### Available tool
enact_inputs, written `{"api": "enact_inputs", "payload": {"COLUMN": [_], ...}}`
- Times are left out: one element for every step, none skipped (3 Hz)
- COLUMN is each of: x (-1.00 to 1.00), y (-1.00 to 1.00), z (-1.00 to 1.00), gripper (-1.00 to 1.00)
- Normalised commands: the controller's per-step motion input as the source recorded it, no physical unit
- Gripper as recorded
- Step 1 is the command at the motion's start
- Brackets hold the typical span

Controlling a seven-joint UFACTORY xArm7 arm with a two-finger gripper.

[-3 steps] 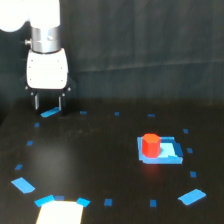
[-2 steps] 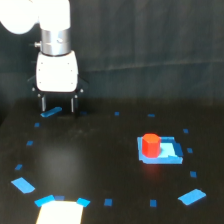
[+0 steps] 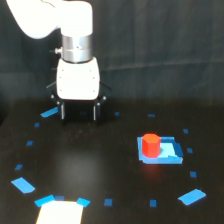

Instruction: Pick up the red object from the table

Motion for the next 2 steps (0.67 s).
{"api": "enact_inputs", "payload": {"x": [1.0, 1.0], "y": [0.31, -0.18], "z": [-0.49, -0.42], "gripper": [0.92, 0.55]}}
